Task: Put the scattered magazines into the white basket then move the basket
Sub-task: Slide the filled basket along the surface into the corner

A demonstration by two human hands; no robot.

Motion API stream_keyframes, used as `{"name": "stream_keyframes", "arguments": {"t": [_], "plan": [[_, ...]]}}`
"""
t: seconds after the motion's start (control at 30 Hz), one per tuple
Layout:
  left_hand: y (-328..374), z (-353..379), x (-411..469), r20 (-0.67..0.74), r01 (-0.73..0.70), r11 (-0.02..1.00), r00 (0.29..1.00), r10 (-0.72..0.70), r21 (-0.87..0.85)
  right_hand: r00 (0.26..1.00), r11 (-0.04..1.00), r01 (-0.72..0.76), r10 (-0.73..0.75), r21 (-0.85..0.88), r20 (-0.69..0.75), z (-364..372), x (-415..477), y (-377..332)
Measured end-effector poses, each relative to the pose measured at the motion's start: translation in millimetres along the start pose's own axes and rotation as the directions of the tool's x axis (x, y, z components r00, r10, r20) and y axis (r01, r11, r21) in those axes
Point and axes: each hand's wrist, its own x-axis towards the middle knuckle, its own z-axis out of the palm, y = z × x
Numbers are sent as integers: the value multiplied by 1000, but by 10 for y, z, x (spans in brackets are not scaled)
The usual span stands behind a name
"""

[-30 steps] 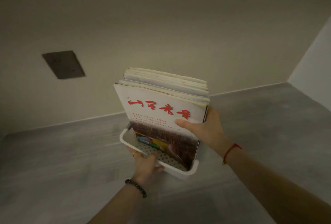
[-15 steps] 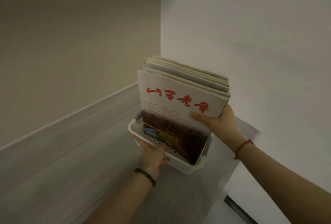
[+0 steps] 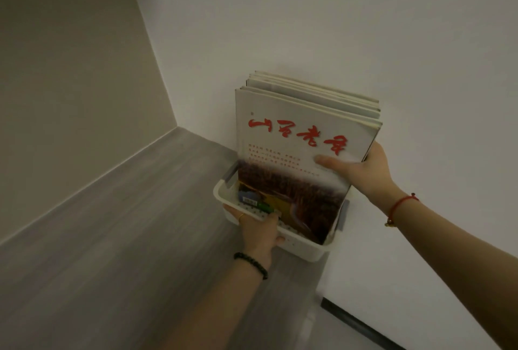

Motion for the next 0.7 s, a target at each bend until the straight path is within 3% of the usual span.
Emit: {"name": "stream_keyframes", "arguments": {"t": [0.7], "plan": [[150,241,106,126,107,990,985,-118,90,995,998,-50,47,-29,-88,-174,148,95]]}}
